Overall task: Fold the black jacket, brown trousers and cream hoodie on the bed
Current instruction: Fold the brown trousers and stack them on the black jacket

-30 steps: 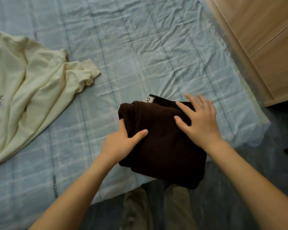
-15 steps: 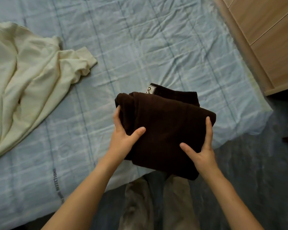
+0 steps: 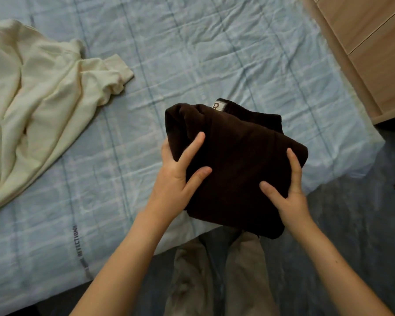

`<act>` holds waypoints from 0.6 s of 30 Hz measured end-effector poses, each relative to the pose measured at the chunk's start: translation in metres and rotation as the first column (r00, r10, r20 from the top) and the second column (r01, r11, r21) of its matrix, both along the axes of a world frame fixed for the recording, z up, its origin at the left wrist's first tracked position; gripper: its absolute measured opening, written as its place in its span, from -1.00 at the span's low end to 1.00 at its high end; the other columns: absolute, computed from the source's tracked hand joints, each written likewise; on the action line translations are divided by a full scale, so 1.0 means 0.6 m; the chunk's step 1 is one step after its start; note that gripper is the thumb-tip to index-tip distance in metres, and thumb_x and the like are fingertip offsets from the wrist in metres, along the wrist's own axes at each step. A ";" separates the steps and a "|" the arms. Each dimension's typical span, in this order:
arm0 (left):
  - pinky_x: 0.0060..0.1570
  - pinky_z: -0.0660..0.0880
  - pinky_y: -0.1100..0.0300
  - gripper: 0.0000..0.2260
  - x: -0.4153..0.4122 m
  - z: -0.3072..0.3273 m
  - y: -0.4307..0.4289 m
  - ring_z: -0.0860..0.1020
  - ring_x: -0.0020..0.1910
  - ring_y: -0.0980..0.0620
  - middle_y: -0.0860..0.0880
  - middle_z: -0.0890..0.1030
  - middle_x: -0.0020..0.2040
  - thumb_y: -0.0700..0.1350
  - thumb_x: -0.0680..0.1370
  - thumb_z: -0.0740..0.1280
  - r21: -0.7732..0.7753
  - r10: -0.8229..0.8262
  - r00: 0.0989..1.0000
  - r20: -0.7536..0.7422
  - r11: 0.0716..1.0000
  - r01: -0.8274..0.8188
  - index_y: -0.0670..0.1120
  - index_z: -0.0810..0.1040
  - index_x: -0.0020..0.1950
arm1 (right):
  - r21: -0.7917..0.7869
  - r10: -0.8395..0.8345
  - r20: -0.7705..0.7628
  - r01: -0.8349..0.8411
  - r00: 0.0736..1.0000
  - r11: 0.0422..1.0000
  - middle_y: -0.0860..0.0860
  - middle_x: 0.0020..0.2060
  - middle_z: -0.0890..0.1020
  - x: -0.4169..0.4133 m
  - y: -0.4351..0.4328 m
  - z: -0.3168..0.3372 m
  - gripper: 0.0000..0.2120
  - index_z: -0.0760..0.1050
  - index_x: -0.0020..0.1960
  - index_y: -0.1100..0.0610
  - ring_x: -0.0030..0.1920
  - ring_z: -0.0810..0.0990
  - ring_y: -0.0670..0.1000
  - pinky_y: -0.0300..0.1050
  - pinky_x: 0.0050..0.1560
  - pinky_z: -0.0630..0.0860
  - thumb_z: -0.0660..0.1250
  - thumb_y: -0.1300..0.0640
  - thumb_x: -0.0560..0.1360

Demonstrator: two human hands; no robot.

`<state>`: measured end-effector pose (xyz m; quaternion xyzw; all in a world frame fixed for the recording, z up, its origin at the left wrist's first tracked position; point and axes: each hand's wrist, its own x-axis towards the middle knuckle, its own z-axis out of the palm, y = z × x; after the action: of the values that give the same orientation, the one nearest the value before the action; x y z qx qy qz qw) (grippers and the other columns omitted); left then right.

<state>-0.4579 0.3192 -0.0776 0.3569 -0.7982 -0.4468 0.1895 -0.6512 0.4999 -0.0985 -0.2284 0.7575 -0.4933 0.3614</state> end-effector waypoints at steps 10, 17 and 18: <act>0.23 0.42 0.31 -0.44 -0.012 0.024 -0.047 0.42 0.32 0.26 0.20 0.35 0.41 0.17 0.49 0.41 0.475 -0.059 0.998 0.007 0.879 0.049 0.44 0.24 0.40 | -0.051 0.010 0.078 -0.006 0.997 0.999 -0.51 0.30 0.31 0.001 -0.029 0.057 -0.20 0.17 0.45 -0.44 0.25 0.38 -0.47 -0.57 0.07 0.40 0.51 -0.14 0.34; 0.09 0.49 0.35 -0.47 -0.036 0.234 0.034 0.51 0.21 0.29 0.25 0.42 0.34 0.15 0.45 0.43 0.604 -0.034 0.994 -0.102 0.792 0.089 0.42 0.32 0.36 | -0.127 -0.048 0.153 0.068 0.987 0.990 -0.59 0.12 0.47 -0.030 0.063 0.274 -0.26 0.31 0.44 -0.34 0.16 0.44 -0.49 -0.61 -0.02 0.38 0.51 -0.05 0.33; 0.09 0.48 0.38 -0.47 -0.044 0.269 0.055 0.50 0.22 0.31 0.30 0.45 0.30 0.13 0.46 0.44 0.595 -0.036 0.992 -0.119 0.797 0.100 0.40 0.33 0.35 | -0.141 -0.062 0.150 0.083 0.987 0.987 -0.58 0.14 0.47 -0.033 0.088 0.307 -0.26 0.32 0.43 -0.34 0.18 0.45 -0.48 -0.61 -0.01 0.38 0.53 -0.03 0.34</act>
<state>-0.4841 0.3519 0.0841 0.3463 -0.6175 -0.7004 0.0909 -0.6709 0.5526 0.0854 -0.1901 0.6988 -0.5758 0.3795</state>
